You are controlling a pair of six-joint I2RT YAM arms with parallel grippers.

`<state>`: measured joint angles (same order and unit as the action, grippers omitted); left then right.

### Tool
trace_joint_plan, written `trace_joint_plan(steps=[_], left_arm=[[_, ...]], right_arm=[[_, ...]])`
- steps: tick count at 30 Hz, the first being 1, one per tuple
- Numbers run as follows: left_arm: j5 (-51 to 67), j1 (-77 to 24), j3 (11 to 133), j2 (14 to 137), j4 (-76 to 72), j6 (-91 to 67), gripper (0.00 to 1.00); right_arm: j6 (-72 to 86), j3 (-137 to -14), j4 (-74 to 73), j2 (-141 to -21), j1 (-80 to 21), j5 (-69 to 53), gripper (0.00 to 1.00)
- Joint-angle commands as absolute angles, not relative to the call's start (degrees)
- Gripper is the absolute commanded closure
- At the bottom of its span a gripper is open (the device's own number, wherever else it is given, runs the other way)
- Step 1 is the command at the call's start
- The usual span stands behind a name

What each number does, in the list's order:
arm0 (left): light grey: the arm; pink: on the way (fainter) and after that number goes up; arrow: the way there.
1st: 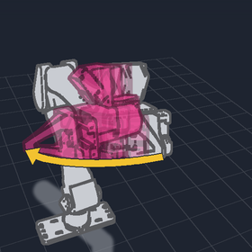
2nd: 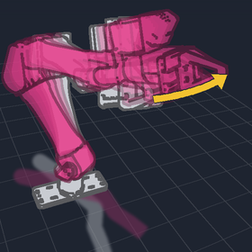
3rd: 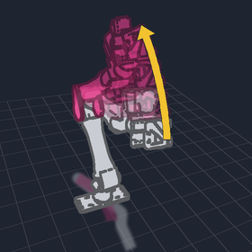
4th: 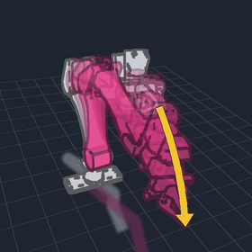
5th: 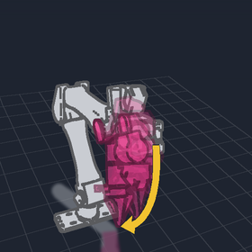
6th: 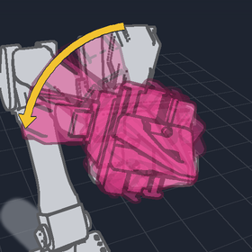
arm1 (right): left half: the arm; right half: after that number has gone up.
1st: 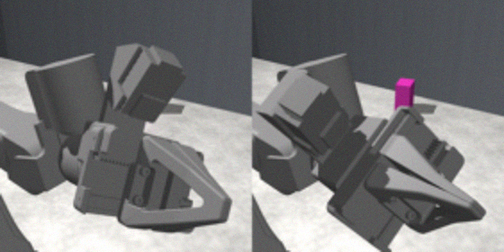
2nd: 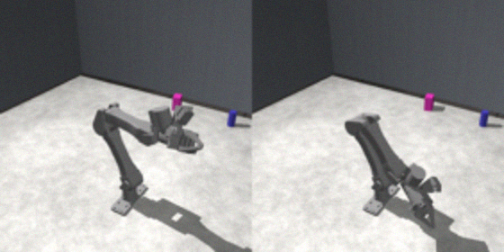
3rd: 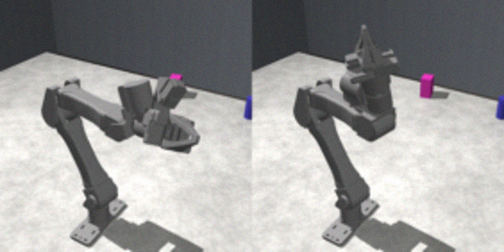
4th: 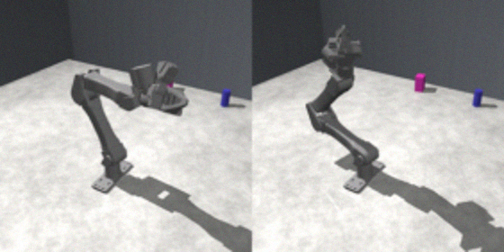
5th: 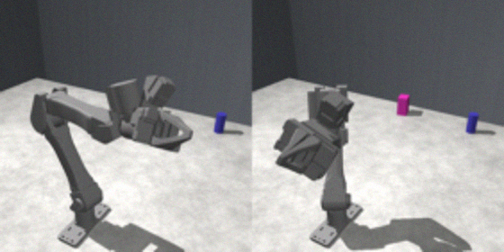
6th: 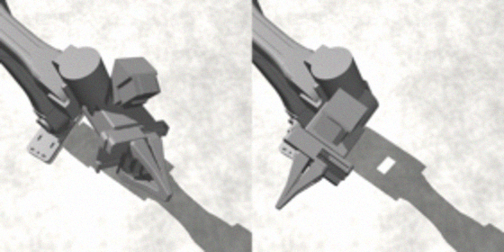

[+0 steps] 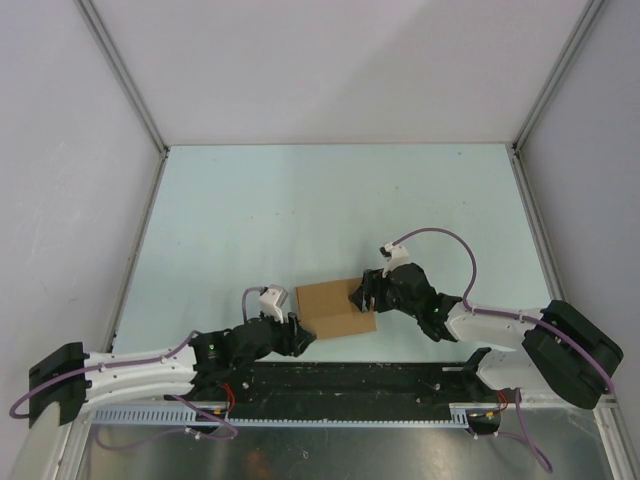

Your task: Fold the paper box

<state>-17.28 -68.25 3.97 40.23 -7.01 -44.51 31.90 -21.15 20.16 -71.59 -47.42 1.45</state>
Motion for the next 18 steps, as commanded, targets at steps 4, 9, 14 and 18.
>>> trace_joint_plan(steps=[4, 9, 14, 18], left_arm=[[-15.2, -68.6, 6.5, 40.2, -11.0, -44.4, 0.45], [-15.1, -68.6, 6.4, 40.4, -11.5, -44.3, 0.50], [-15.0, -68.6, 6.5, 40.9, -12.2, -44.1, 0.53], [-15.0, -68.6, 6.5, 41.1, -12.7, -44.0, 0.55]], right_arm=[[31.8, -22.7, 21.7, -72.0, -48.0, 1.1, 0.31], [31.9, -22.7, 21.7, -72.1, -48.0, 1.2, 0.31], [32.0, -22.7, 21.8, -72.0, -48.2, 0.8, 0.31], [32.1, -22.7, 21.9, -72.0, -48.5, 0.7, 0.31]])
